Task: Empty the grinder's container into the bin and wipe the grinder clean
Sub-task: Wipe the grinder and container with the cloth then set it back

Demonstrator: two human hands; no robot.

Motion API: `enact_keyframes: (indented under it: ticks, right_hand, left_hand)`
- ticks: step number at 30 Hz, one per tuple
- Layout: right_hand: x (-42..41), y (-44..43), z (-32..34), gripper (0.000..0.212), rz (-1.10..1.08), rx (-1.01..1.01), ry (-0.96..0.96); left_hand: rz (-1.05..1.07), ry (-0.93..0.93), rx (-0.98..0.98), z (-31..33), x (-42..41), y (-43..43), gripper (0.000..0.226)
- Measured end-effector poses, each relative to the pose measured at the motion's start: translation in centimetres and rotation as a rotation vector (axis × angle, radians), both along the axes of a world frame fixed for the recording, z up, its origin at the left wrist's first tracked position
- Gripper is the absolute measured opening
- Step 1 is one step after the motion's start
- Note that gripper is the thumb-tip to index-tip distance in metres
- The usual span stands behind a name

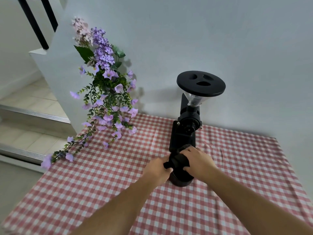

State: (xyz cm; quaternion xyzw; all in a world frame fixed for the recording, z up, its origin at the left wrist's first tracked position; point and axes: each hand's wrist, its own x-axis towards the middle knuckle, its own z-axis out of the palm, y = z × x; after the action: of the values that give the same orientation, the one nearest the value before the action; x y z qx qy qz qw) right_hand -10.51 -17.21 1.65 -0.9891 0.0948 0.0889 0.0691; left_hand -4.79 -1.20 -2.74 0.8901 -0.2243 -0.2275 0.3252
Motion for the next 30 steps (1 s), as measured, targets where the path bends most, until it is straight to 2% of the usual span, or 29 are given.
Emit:
enact_keyframes:
  ticks: [2,5,7,10,13,15,18,22,25,28,30]
  right_hand:
    - [0.3,-0.1,0.8,0.024,-0.075,0.132,-0.051]
    - [0.8,-0.2,1.3,0.015,-0.164,0.302,-0.145]
    - [0.9,0.4,0.9,0.023,-0.142,0.266,-0.129]
    - [0.7,1.7,-0.7,0.044,-0.069,0.108,-0.057]
    - [1.2,1.4,-0.4,0.032,-0.104,0.176,-0.041]
    - [1.7,0.4,0.6,0.023,-0.135,0.212,0.038]
    - [2.3,-1.1,2.6,0.027,-0.114,0.111,0.181]
    - [2.9,0.0,3.1,0.027,-0.088,-0.030,0.237]
    - [2.9,2.2,1.5,0.023,-0.096,-0.043,0.113]
    - [2.4,2.5,0.2,0.023,-0.178,0.109,-0.166]
    - [1.6,1.9,-0.3,0.022,-0.180,0.154,-0.243]
  left_hand:
    - [-0.010,-0.033,0.013,-0.2,-0.1,0.0,0.048]
    - [-0.001,-0.049,0.019,-0.4,-0.1,-0.2,0.044]
    - [0.016,-0.033,0.020,-0.6,0.0,-0.4,0.035]
    - [0.051,0.010,0.034,-0.8,0.3,-0.4,0.025]
    - [0.030,-0.001,0.040,-0.8,0.3,-0.4,0.030]
    - [0.009,-0.026,0.062,-0.6,0.0,-0.5,0.041]
    - [0.022,-0.041,0.064,-0.7,-0.2,-0.3,0.048]
    - [0.022,-0.024,0.032,-0.8,-0.3,-0.4,0.049]
    - [0.037,-0.016,0.041,-0.5,-0.2,-0.5,0.050]
    - [0.028,-0.049,0.007,-0.6,-0.3,-0.3,0.042]
    - [0.040,-0.032,-0.023,-0.5,-0.4,-0.3,0.041]
